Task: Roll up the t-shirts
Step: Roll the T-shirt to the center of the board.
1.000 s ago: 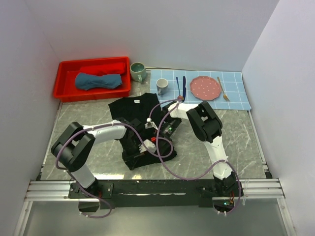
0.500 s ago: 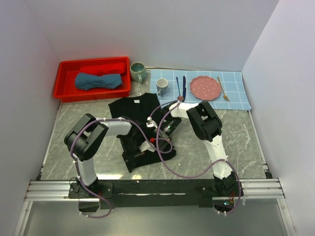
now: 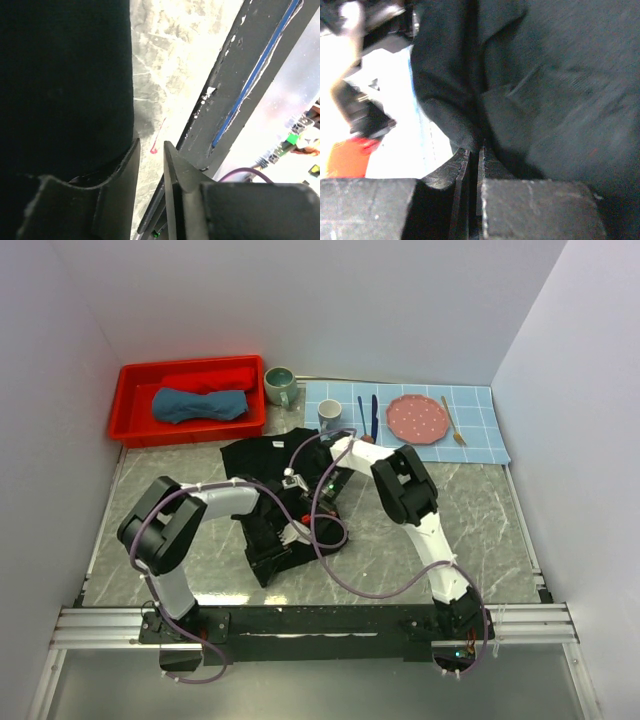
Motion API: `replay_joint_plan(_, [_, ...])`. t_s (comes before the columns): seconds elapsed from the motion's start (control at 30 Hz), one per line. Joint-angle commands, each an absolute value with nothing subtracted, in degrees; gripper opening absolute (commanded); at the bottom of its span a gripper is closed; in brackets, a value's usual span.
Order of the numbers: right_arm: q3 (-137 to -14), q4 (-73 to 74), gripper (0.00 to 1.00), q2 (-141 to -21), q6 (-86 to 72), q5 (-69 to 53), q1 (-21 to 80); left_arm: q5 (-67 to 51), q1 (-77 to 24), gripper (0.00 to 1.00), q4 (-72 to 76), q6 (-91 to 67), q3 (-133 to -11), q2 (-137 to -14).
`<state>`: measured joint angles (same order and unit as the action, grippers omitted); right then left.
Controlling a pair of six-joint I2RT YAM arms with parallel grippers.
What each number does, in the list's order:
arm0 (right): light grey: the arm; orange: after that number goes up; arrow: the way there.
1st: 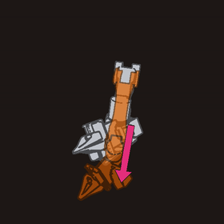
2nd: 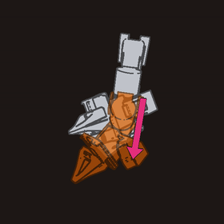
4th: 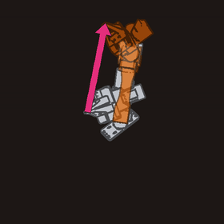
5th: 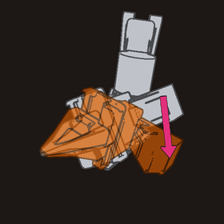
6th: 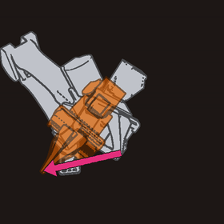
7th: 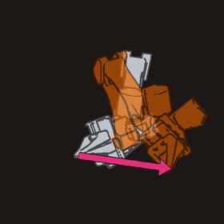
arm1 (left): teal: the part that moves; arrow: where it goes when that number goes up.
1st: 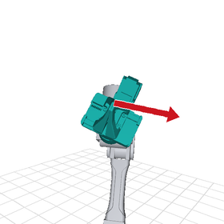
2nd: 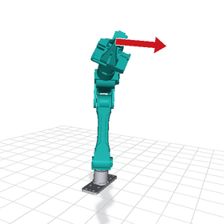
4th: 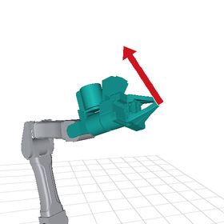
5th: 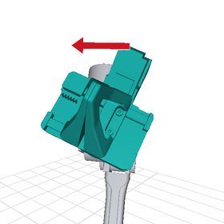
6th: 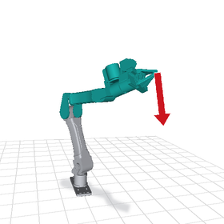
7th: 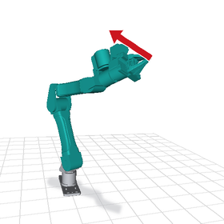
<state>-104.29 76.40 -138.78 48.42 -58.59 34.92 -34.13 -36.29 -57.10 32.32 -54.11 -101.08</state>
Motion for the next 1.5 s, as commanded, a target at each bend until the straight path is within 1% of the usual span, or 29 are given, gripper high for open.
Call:
replay_joint_plan(0.0, [-108.8,82.6,0.0,-143.7,49.6,-57.0,35.9,-33.5,-35.5,0.31,-56.4,33.7,-53.9,-98.3])
replay_joint_plan(0.07, [-109.8,82.8,0.0,-145.3,47.9,-56.6,35.9,-33.7,-35.3,0.28,-57.2,34.3,-54.0,-98.3])
replay_joint_plan(0.13, [-110.5,82.8,0.0,-145.7,47.4,-56.7,35.9,-33.2,-34.8,0.31,-59.1,34.7,-54.3,-98.3])
replay_joint_plan(0.23, [-110.3,82.7,0.0,-145.6,47.4,-56.4,35.9,-34.2,-30.4,0.35,-65.0,37.2,-55.7,-96.8])
replay_joint_plan(0.27, [-110.2,82.7,0.0,-145.7,47.5,-56.2,35.9,-34.1,-27.3,0.35,-66.2,37.9,-56.3,-94.7])
replay_joint_plan(0.33, [-110.0,82.8,0.0,-145.9,47.2,-55.7,35.9,-33.4,-24.6,0.4,-67.8,40.0,-57.1,-91.4])
replay_joint_plan(0.37, [-110.0,82.8,0.0,-146.2,47.1,-55.5,35.9,-33.0,-23.2,0.47,-67.5,40.1,-57.6,-87.2])
replay_joint_plan(0.47, [-109.6,82.7,0.0,-146.9,46.4,-54.8,36.0,-33.4,-23.1,0.48,-63.6,39.6,-60.4,-78.6])
replay_joint_plan(0.53, [-109.2,82.6,0.0,-147.3,46.1,-54.4,35.9,-34.9,-23.3,0.54,-56.7,33.0,-59.6,-74.3])
replay_joint_plan(0.57, [-109.0,82.6,0.0,-147.4,46.1,-54.3,36.0,-34.9,-25.4,0.56,-48.7,31.1,-58.7,-70.4])
replay_joint_plan(0.6, [-108.5,82.5,0.0,-147.4,46.1,-54.2,36.1,-33.8,-27.3,0.58,-44.3,29.1,-57.3,-68.6])
replay_joint_plan(0.63, [-108.2,82.6,0.0,-147.4,46.2,-54.2,36.2,-29.2,-29.7,0.59,-39.6,26.6,-53.7,-66.8])
replay_joint_plan(0.67, [-107.8,82.4,0.0,-147.3,46.2,-54.4,36.3,-25.8,-35.6,0.6,-32.1,25.8,-51.8,-64.3])
replay_joint_plan(0.7, [-107.3,82.4,0.0,-147.4,46.2,-54.3,36.3,-22.1,-38.4,0.61,-27.6,24.8,-49.6,-63.2])
replay_joint_plan(0.73, [-107.4,82.5,0.01,-147.5,46.2,-54.4,36.2,-15.1,-40.9,0.61,-24.5,23.7,-46.0,-62.4])
replay_joint_plan(0.77, [-107.6,82.6,0.01,-148.0,46.0,-54.6,36.3,-12.9,-45.0,0.61,-22.5,23.6,-44.7,-61.6])
replay_joint_plan(0.8, [-108.3,82.6,0.01,-148.3,45.4,-54.6,36.2,-10.4,-46.8,0.62,-18.8,23.4,-43.7,-61.5])
replay_joint_plan(0.83, [-108.5,82.5,0.01,-148.5,45.1,-54.6,36.3,-6.6,-48.7,0.63,-17.7,22.6,-41.9,-61.3])
replay_joint_plan(0.87, [-109.0,82.6,0.01,-149.1,44.7,-54.6,36.1,-5.5,-52.1,0.66,-17.1,22.3,-41.2,-61.5])
replay_joint_plan(0.93, [-109.4,82.5,0.01,-149.7,44.0,-54.7,36.2,-3.4,-56.7,0.68,-16.4,20.4,-39.7,-61.9])
replay_joint_plan(1.07, [-109.5,82.7,0.01,-149.9,43.8,-55.0,36.2,-4.2,-58.6,0.69,-14.3,20.0,-36.7,-61.0])
replay_joint_plan(1.23, [-109.8,82.7,0.01,-150.5,43.3,-55.5,36.2,-1.7,-62.9,0.66,-14.5,24.1,-33.7,-62.6])
replay_joint_plan(1.27, [-109.7,82.7,0.01,-150.5,43.2,-55.5,36.2,-1.2,-63.3,0.64,-15.0,24.4,-33.7,-63.1])
replay_joint_plan(1.37, [-109.7,82.7,0.01,-150.5,43.4,-55.8,36.2,-0.2,-65.0,0.61,-17.2,26.0,-33.3,-64.2])
replay_joint_plan(1.47, [-110.2,82.7,0.01,-151.1,42.7,-55.8,36.2,4.4,-67.1,0.61,-19.2,27.4,-31.8,-64.6])
